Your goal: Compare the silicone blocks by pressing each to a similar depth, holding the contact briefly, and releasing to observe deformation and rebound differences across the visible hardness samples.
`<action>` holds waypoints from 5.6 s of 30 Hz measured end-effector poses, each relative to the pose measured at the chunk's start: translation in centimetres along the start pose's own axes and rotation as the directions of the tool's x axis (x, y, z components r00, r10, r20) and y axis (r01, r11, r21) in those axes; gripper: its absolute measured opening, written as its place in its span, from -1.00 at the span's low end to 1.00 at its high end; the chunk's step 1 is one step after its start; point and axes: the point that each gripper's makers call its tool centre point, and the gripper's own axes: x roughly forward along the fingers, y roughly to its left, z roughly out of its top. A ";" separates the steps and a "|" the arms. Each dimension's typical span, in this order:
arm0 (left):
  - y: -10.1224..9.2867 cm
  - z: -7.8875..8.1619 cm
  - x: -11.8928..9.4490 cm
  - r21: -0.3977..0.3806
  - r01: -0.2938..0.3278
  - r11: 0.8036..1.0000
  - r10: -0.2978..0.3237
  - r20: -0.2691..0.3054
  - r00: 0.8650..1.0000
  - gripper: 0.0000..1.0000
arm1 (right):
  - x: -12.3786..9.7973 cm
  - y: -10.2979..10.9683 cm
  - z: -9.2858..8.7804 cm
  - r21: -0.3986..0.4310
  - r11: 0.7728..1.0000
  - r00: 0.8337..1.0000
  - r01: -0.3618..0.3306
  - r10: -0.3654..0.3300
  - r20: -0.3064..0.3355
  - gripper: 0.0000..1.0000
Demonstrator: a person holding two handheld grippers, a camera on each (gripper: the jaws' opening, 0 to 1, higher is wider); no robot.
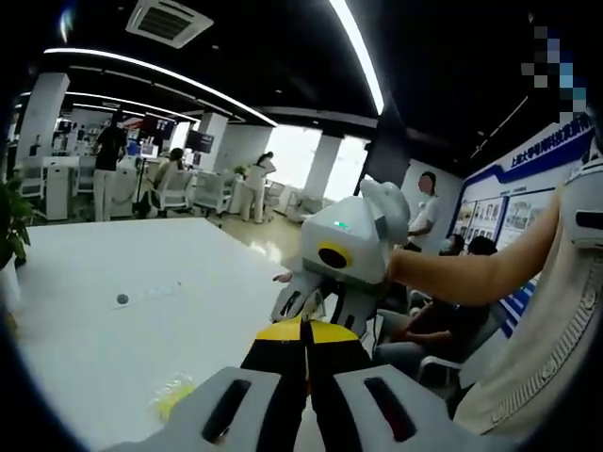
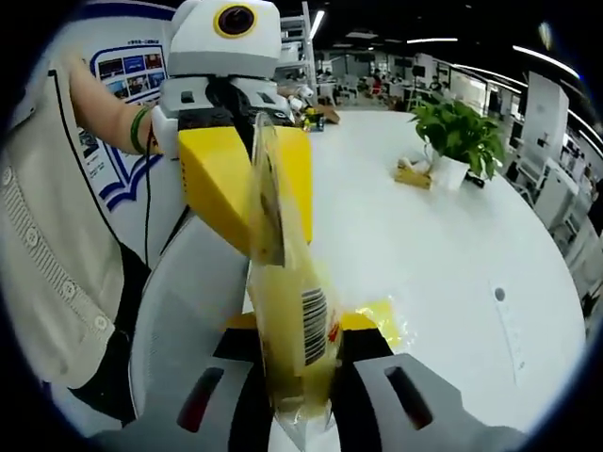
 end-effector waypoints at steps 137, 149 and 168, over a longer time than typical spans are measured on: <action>4.9 -6.8 14.2 -0.329 0.023 0.944 -0.033 -0.024 0.999 -1.00 | -13.1 5.4 -17.7 0.637 0.697 0.796 0.329 -0.568 0.211 0.08; 6.1 -11.2 20.4 -0.453 0.036 0.891 -0.059 -0.037 0.998 -1.00 | -14.9 4.6 -22.0 0.693 0.637 0.804 0.338 -0.578 0.139 0.06; 17.2 -17.0 21.0 -0.650 -0.237 0.722 0.272 -0.048 0.961 -1.00 | -14.6 2.1 -24.1 0.723 0.624 0.819 0.298 -0.555 0.142 -0.02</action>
